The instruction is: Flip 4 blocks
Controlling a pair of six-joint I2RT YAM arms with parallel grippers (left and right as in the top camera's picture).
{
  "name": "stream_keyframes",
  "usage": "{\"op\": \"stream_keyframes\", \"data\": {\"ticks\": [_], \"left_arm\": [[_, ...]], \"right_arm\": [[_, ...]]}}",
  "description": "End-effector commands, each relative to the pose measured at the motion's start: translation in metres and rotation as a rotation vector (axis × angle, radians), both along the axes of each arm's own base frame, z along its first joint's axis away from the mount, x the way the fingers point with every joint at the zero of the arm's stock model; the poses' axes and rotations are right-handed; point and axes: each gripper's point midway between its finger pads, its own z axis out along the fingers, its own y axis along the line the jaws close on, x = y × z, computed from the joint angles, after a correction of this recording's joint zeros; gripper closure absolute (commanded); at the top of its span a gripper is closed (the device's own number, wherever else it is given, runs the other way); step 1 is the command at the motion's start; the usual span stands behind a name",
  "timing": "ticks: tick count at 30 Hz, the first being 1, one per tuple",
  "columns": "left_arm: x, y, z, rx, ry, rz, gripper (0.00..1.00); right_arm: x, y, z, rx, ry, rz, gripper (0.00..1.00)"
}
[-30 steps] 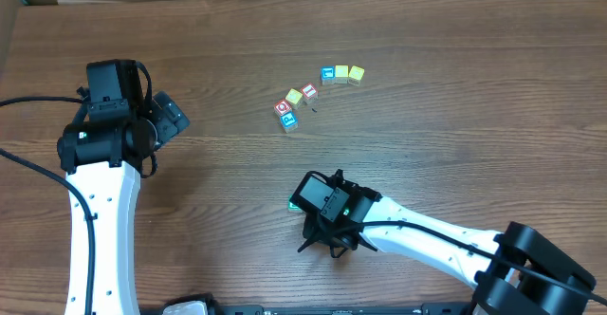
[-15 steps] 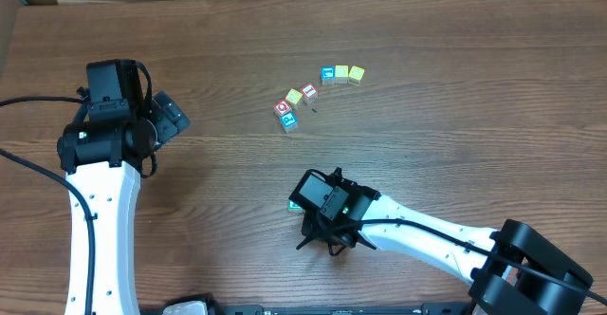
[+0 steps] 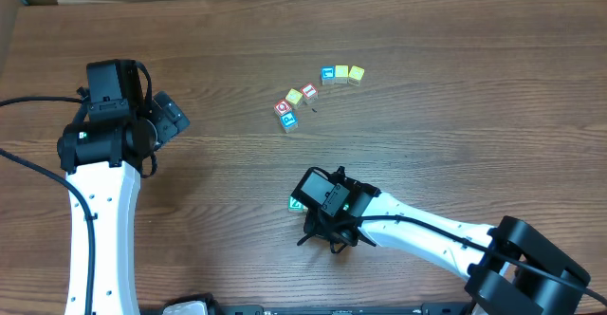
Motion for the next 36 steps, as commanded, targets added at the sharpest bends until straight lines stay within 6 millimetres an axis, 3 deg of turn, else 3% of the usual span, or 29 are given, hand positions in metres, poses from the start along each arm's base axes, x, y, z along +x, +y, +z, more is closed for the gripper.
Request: {"op": "stream_keyframes", "data": {"ticks": [1, 36], "left_arm": [[0.002, 0.003, 0.003, 0.01, -0.005, 0.014, 0.0], [0.002, 0.003, 0.003, 0.01, -0.005, 0.014, 0.0]], "right_arm": [[0.006, -0.006, -0.004, -0.02, -0.017, -0.025, 0.96], [0.021, -0.004, -0.002, -0.005, -0.068, -0.044, 0.96]]}}
